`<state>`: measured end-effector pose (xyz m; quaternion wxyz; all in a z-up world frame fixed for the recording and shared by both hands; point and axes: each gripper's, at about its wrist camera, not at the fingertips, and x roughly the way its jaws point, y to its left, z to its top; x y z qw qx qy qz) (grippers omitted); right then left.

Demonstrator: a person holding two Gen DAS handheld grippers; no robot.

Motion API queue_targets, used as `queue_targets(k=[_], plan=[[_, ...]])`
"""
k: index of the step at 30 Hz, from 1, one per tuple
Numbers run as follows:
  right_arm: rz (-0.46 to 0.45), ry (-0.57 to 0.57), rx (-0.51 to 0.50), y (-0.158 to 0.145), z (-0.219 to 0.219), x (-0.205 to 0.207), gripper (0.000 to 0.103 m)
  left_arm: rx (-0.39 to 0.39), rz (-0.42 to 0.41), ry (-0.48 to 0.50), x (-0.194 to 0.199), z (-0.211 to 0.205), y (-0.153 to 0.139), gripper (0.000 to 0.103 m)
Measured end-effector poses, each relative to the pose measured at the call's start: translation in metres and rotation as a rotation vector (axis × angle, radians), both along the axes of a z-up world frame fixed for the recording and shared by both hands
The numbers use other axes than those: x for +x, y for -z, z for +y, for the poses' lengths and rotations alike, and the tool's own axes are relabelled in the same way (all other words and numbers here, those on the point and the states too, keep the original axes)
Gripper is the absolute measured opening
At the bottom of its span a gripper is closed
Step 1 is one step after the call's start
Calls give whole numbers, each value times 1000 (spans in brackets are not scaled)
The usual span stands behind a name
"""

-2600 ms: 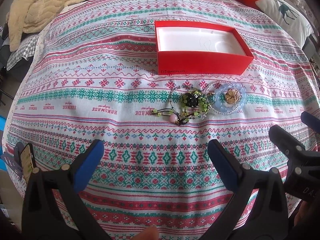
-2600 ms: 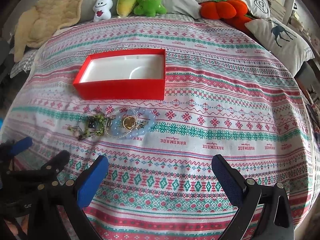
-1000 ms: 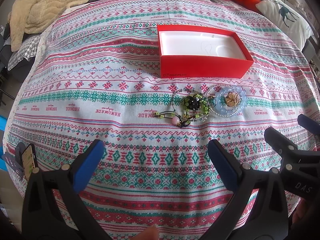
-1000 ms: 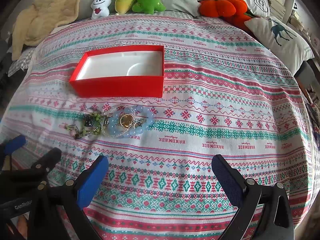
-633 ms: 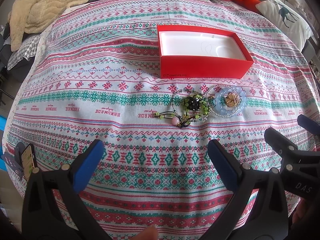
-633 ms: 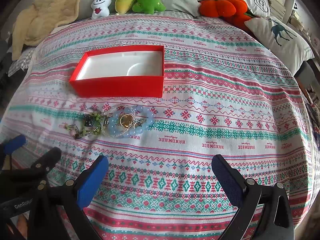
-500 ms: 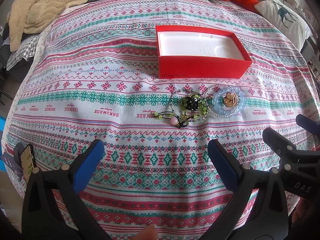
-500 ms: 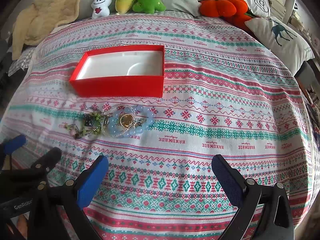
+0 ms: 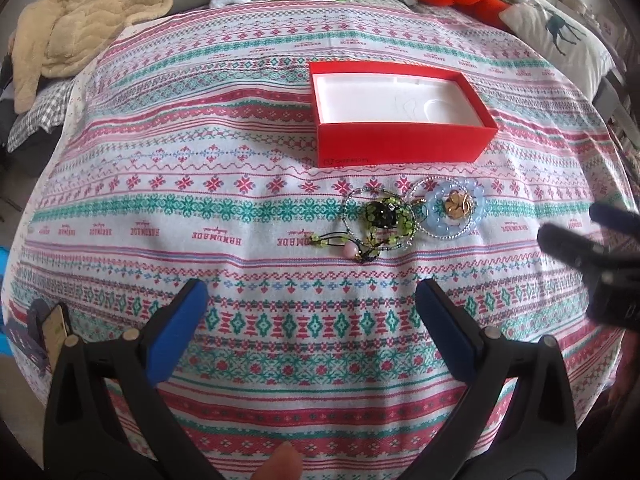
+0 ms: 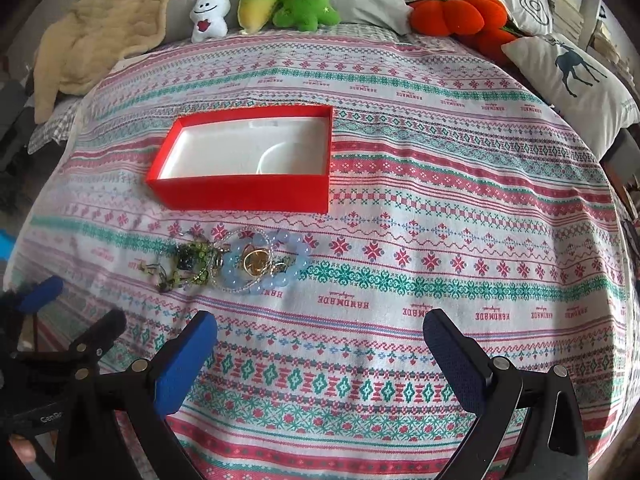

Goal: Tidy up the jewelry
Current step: 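Grasp the thin beaded bracelet with the left tool while the right tool grasps the light-blue bead bracelet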

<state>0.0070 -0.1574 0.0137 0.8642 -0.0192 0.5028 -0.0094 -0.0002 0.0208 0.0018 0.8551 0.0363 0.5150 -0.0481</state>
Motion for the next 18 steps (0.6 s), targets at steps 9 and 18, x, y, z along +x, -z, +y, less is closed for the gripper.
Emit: queue_targets(k=[9, 18], plan=[[88, 27, 140, 9, -34, 39, 102, -86, 105, 59, 39, 7, -4, 100], [186, 10, 234, 41, -41, 68, 63, -273, 217, -19, 74, 33, 31, 50]])
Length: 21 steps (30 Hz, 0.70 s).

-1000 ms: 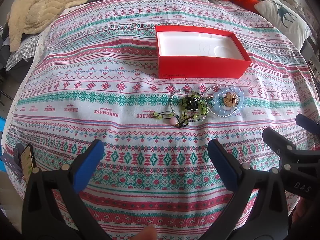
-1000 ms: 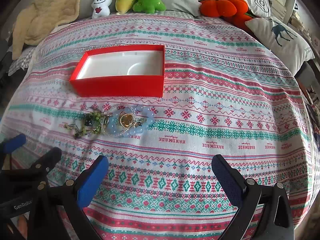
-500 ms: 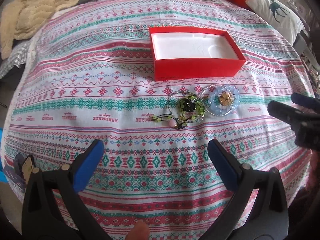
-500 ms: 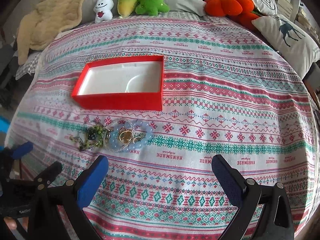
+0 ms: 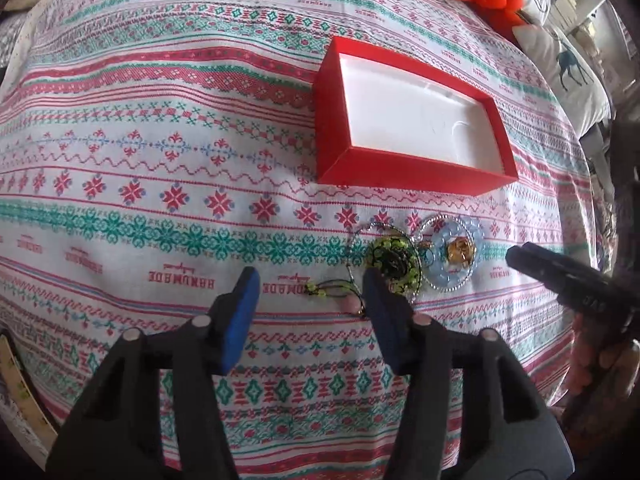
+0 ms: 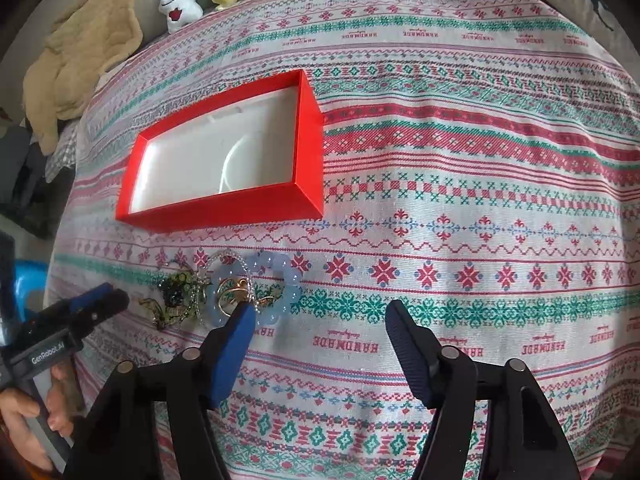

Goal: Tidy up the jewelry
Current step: 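Grasp the thin beaded bracelet with the left tool while the right tool grasps the light-blue bead bracelet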

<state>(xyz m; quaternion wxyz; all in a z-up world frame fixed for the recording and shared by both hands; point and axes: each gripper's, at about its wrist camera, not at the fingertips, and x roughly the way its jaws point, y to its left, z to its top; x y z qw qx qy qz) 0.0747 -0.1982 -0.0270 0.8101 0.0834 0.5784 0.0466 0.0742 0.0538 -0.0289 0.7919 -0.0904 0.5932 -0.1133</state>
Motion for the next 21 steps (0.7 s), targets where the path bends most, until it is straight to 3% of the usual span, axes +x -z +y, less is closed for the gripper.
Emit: queue_targets(k=[4, 9, 21], plan=[[5, -16, 5, 9, 5, 9, 49, -25, 7, 14, 7, -4, 5, 34], [23, -23, 17, 22, 11, 20, 34, -70, 32, 30, 13, -15, 11, 24], [-19, 22, 1, 43, 23, 38, 16, 28, 36, 52, 25, -37, 31, 6]])
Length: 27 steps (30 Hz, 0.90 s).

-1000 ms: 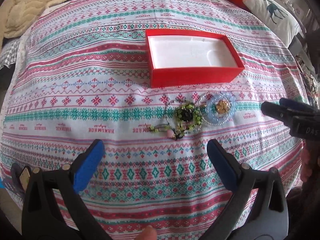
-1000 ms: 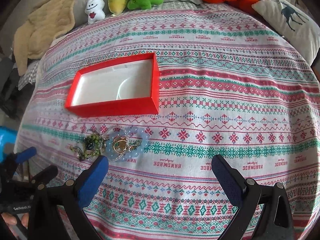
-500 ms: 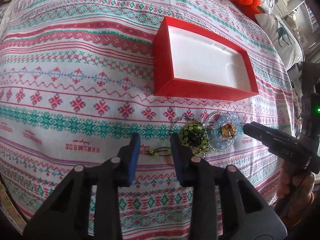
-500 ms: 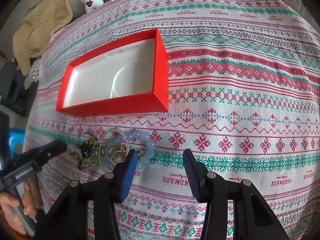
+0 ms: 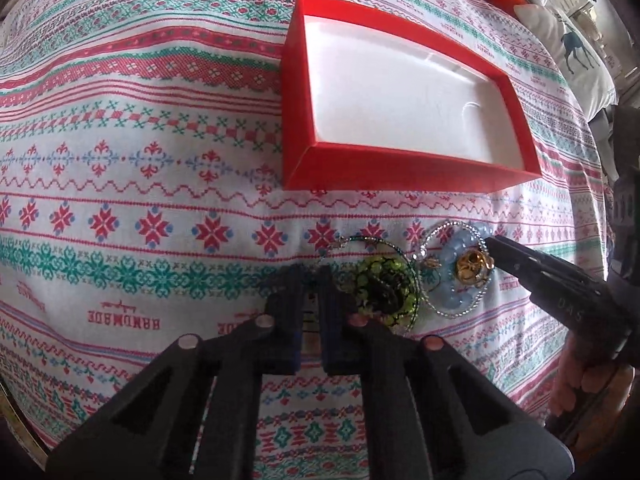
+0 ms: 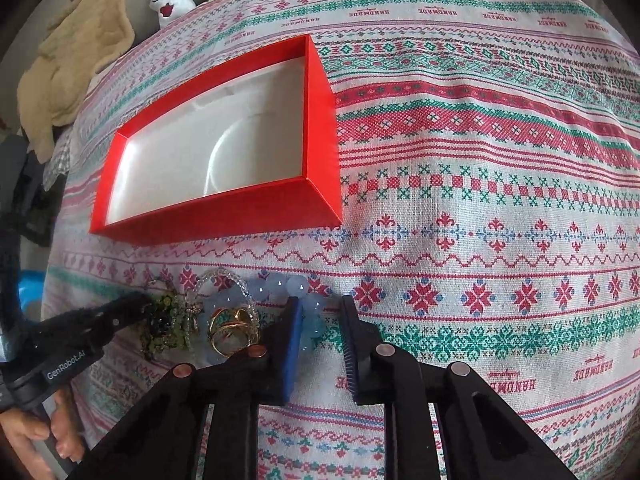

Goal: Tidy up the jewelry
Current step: 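Grasp the thin beaded bracelet with the left tool while the right tool grasps the light-blue bead bracelet, then carry both bracelets into the red box and open both tools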

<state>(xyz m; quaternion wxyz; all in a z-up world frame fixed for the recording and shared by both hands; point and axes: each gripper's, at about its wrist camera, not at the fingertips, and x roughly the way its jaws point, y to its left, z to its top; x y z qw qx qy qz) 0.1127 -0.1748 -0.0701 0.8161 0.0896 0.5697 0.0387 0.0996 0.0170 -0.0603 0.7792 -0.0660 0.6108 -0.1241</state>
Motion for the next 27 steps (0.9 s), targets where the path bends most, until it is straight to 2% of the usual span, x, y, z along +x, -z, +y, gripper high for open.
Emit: queue_targets(k=[2, 10, 21, 27], plan=[[-15, -15, -33, 2, 6, -1, 12, 18, -14, 4, 1, -5, 0, 4], [-43, -14, -55, -5, 15, -6, 12, 22, -57, 28, -3, -12, -8, 4], [-162, -35, -22, -51, 13, -48, 12, -31, -191, 52, -32, -5, -52, 4], [-212, -50, -21, -72, 12, -63, 12, -57, -236, 69, -37, -5, -69, 4]])
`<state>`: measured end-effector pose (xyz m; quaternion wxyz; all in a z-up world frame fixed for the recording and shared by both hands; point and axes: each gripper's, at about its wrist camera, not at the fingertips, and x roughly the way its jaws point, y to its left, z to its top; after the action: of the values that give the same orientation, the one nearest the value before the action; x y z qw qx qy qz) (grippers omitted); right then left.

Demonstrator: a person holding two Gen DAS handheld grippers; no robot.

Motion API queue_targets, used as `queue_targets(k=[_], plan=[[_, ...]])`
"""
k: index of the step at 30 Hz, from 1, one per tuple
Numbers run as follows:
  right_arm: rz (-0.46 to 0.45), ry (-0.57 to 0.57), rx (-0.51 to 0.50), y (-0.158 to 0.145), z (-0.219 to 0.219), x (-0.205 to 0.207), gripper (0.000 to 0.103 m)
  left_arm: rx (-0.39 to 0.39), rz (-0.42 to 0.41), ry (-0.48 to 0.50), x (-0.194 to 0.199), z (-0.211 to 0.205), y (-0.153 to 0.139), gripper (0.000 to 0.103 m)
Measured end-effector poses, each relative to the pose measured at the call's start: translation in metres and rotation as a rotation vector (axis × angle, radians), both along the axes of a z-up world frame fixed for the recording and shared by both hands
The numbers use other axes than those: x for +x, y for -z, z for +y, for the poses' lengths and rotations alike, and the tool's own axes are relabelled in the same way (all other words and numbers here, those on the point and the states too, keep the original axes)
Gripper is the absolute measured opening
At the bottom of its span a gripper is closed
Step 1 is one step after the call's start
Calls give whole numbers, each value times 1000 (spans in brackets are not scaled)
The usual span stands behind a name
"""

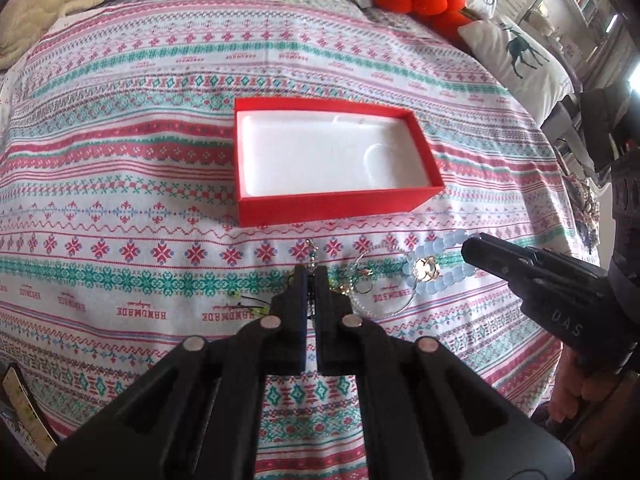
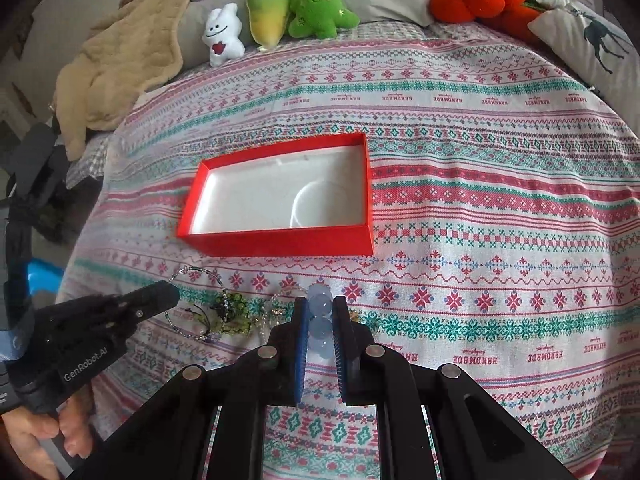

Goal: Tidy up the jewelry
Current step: 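Carry both bracelets into the red box and open both tools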

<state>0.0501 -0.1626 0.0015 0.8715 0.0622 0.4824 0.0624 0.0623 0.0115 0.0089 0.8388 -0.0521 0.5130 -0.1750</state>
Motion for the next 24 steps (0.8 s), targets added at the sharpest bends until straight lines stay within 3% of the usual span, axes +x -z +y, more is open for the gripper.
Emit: queue_targets(k=[13, 20, 24], plan=[[-106, 12, 46, -39, -3, 2, 12, -118, -111, -32, 27, -3, -40, 4], [-142, 48, 84, -48, -7, 14, 12, -197, -112, -52, 53, -13, -28, 4], [-149, 70, 87, -48, -9, 21, 12, -183, -117, -79, 63, -13, -15, 4]])
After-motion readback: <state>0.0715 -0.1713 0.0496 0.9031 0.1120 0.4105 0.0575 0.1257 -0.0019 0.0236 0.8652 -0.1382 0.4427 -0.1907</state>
